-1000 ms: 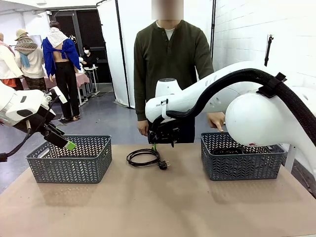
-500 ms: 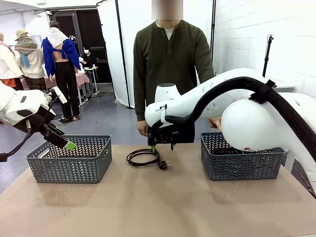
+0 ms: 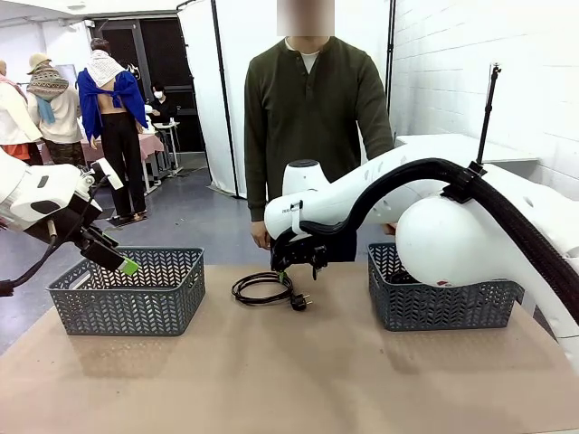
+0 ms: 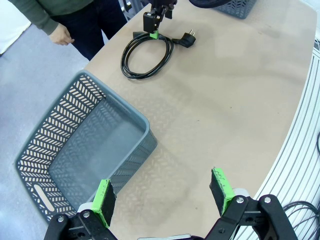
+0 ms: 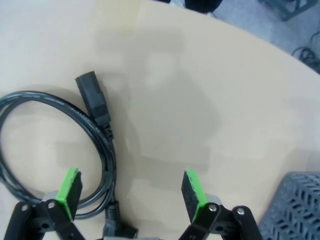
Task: Organize the cables according to human instructions.
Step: Pick up a bundle of cables and place it in the basket indicated by the human.
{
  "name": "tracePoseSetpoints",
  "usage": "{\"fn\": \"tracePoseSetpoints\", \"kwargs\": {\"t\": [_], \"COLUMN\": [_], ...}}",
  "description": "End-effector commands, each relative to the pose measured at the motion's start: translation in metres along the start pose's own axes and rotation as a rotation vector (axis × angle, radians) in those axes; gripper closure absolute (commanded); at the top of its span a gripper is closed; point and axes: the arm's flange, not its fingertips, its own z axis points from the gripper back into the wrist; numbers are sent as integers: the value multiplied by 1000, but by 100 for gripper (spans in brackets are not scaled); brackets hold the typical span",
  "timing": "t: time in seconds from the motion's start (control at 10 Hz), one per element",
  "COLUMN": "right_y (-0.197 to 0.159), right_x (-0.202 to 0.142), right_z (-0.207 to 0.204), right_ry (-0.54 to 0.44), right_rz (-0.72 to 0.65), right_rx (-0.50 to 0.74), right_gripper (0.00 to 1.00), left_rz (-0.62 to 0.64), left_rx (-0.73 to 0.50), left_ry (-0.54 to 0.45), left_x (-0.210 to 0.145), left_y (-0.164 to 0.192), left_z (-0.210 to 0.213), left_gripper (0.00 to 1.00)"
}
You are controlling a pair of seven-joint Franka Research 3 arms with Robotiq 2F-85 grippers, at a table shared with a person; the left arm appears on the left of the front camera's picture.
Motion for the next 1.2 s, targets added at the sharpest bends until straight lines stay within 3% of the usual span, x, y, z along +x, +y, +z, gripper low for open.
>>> {"fn": "tracePoseSetpoints", "kwargs": {"t": [0.0,1.1], "right_y": [5,11], "right_x": [12,21], "right_z": [-5,-32], "right_ry": [10,107], "right_rz": [-31,-12], "right_rx": [-32,-73], "right_gripper": [0,0], "left_rz": [6,6], "left_rx": [-1,-1], "left_ry": [-2,-2], "left_x": [-1,-1], "left_y": [2,2], "left_z": [0,0], "left_gripper": [0,0]}}
